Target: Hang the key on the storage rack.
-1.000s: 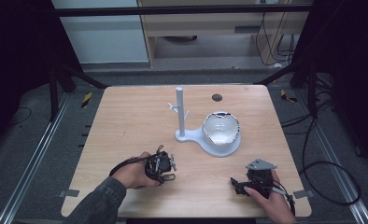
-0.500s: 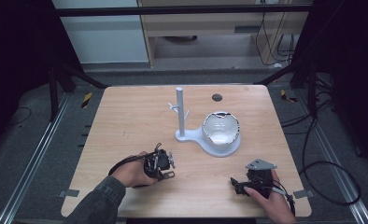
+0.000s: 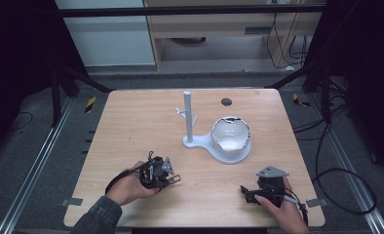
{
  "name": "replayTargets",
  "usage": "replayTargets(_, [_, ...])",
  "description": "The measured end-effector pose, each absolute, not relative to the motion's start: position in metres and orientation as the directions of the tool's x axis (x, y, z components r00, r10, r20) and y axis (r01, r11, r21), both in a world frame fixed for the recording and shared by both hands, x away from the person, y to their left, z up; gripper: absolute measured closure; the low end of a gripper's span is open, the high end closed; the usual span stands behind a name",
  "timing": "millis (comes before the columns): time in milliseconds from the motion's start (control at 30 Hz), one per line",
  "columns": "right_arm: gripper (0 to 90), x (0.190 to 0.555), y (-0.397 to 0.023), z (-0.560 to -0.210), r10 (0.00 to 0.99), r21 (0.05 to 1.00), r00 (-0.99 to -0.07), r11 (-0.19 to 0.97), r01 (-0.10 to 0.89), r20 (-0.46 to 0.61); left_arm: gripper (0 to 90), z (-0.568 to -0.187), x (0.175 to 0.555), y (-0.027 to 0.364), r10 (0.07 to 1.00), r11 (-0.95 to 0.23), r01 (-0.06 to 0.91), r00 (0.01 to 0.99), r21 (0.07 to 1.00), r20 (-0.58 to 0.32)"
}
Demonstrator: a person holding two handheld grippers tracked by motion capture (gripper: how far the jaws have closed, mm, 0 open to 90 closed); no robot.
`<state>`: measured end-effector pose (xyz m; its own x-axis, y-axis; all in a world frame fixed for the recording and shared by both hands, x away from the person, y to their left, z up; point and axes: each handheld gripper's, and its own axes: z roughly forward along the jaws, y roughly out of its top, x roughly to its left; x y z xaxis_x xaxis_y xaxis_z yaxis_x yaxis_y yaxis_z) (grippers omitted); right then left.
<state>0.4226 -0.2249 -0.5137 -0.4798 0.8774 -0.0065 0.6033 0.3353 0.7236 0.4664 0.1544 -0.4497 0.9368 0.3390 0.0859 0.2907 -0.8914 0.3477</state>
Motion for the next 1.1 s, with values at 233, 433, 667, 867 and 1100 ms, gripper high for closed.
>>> replayTargets(233, [0.4,0.423,-0.225,-0.514,0.877,0.724,-0.481,0.337,0.602,-0.008,79.8,-0.44,0.462,0.174,0.397,-0.837,0.309,0.911,0.452,0.111])
replayTargets(433, [0.4,0.423,-0.225,-0.514,0.878,0.724,-0.479,0.335,0.604,-0.006,79.8,-0.432,0.458,0.192,0.462,-0.775,0.334,0.878,0.536,0.12])
replayTargets(667, [0.4,0.423,-0.225,-0.514,0.878,0.723,-0.479,0.335,0.604,-0.007,79.9,-0.432,0.448,0.212,0.541,-0.673,0.341,0.832,0.656,0.124])
replayTargets(867, [0.4,0.423,-0.225,-0.514,0.878,0.724,-0.479,0.335,0.604,-0.007,80.0,-0.427,0.439,0.224,0.599,-0.573,0.324,0.793,0.753,0.115])
replayTargets(1100, [0.4,0.423,-0.225,-0.514,0.879,0.724,-0.477,0.334,0.604,-0.008,80.0,-0.418,0.447,0.228,0.658,-0.447,0.332,0.751,0.831,0.054])
